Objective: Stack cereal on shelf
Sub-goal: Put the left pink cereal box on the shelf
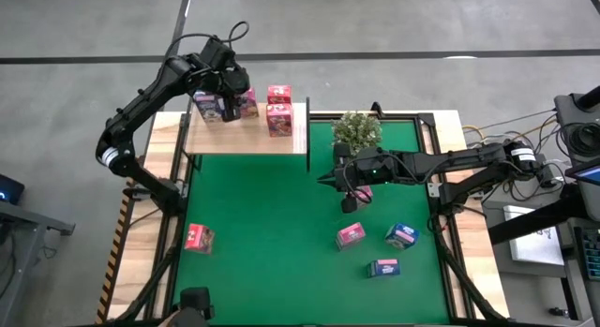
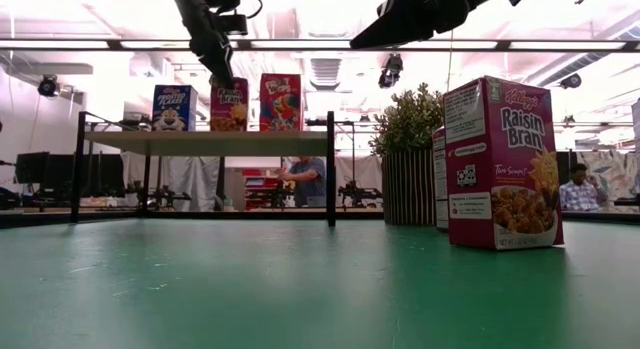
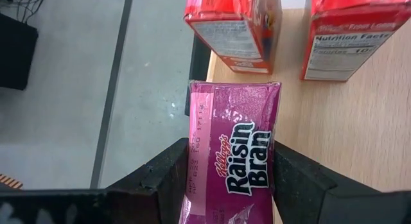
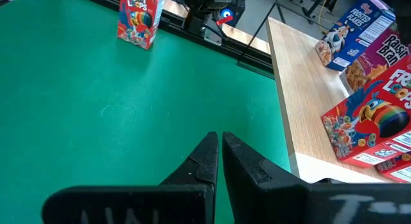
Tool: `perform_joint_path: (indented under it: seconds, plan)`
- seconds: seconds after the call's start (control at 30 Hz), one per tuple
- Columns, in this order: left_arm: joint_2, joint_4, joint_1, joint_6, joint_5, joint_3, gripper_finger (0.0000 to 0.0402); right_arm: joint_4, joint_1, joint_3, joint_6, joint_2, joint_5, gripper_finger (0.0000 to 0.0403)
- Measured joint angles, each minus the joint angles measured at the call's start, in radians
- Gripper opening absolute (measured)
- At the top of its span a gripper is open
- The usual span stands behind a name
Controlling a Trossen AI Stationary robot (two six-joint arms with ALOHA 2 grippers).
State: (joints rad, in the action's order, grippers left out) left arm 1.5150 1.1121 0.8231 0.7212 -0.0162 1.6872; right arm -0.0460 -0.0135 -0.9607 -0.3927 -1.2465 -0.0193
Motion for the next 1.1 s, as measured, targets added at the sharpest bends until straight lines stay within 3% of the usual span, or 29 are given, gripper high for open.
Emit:
perform_joint_path:
  seconds: [1.1]
  plan:
    - [0.006,-0.036,0.022,-0.012,-0.002,-0.024,0.0176,0.000,0.000,0.000,0.019,0.000,0.000,0.0012]
